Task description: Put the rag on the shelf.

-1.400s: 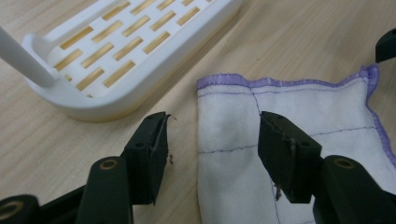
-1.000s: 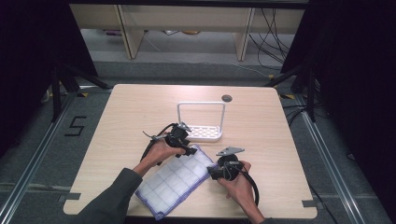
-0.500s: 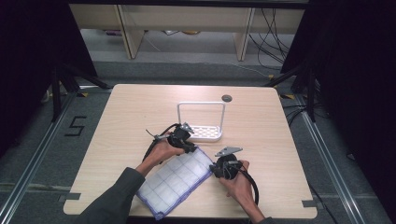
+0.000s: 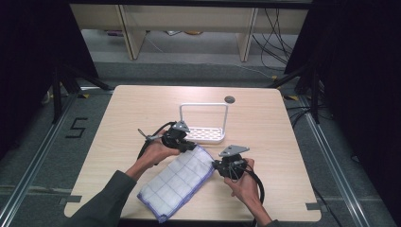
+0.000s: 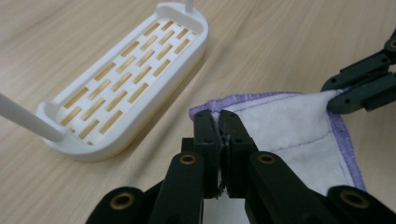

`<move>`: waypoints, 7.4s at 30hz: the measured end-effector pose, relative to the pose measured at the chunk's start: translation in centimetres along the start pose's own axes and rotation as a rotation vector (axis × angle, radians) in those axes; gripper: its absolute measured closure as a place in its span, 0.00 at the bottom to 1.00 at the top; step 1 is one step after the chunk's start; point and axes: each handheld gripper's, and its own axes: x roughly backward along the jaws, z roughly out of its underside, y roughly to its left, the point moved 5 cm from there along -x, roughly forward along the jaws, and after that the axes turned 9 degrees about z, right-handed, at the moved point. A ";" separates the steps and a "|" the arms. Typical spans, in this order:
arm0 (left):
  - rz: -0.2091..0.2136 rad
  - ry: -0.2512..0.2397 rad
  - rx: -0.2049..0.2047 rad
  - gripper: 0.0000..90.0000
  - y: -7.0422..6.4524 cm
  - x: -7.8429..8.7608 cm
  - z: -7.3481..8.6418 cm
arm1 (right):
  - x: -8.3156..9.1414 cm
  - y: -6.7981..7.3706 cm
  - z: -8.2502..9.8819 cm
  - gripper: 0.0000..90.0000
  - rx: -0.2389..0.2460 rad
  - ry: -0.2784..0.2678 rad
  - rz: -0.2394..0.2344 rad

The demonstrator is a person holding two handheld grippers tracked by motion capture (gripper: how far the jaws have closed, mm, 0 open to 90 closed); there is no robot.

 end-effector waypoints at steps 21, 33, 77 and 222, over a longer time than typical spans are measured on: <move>-0.018 -0.199 -0.072 0.96 -5.6 9.5 -4.3 | 8.1 -0.9 -6.3 0.96 0.030 -0.273 0.000; -0.030 -0.250 -0.098 0.96 -6.6 12.1 -7.6 | 11.2 -2.1 -9.9 0.96 0.053 -0.352 0.035; -0.160 -0.418 -0.014 0.96 -1.0 16.6 -18.6 | 14.0 -8.6 -22.5 0.96 0.005 -0.500 0.071; -0.152 -0.252 0.212 0.33 2.4 12.7 -0.4 | 6.6 -12.3 -10.8 0.38 -0.226 -0.176 0.074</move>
